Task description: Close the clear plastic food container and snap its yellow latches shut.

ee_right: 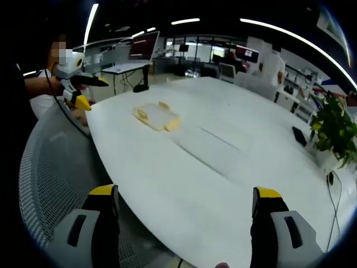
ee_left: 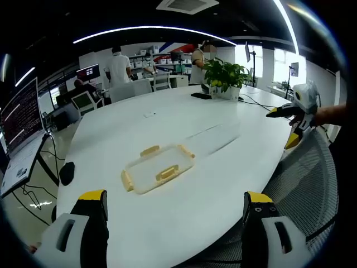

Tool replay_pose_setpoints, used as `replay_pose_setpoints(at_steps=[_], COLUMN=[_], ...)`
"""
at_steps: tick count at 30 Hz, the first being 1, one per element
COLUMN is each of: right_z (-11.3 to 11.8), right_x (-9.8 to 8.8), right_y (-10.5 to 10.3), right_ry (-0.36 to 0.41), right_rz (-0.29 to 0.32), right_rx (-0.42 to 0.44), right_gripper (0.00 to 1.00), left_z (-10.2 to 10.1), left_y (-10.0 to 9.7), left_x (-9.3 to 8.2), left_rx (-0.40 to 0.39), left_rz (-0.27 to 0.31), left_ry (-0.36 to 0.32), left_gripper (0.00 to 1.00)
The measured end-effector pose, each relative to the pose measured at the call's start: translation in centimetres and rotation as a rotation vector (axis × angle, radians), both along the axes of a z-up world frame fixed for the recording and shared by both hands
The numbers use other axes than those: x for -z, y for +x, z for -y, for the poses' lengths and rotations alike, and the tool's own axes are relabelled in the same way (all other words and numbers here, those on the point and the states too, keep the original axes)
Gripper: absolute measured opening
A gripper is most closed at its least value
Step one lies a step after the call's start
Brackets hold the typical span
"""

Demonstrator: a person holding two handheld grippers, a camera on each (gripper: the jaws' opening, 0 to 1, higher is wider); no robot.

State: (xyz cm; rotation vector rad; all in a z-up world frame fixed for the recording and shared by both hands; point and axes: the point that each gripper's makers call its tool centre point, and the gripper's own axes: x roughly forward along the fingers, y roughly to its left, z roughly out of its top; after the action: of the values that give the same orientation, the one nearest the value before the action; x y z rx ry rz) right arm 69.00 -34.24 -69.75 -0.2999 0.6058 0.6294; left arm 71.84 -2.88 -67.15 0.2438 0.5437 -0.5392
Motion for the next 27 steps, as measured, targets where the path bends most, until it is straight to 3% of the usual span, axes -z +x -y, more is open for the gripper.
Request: replay_pose_setpoints(at_steps=[27], right_z=[0.59], right_x=[-0.13], right_y=[0.01], right_ry=[-0.014], right_rz=[-0.002], right_rx=[0.006], right_gripper=[0.98], left_z=[-0.19], left_y=[-0.18], left_x=[-0.31], left_rx=[-0.003], left_rz=[0.004], left_ry=[0.000], left_gripper=[0.99])
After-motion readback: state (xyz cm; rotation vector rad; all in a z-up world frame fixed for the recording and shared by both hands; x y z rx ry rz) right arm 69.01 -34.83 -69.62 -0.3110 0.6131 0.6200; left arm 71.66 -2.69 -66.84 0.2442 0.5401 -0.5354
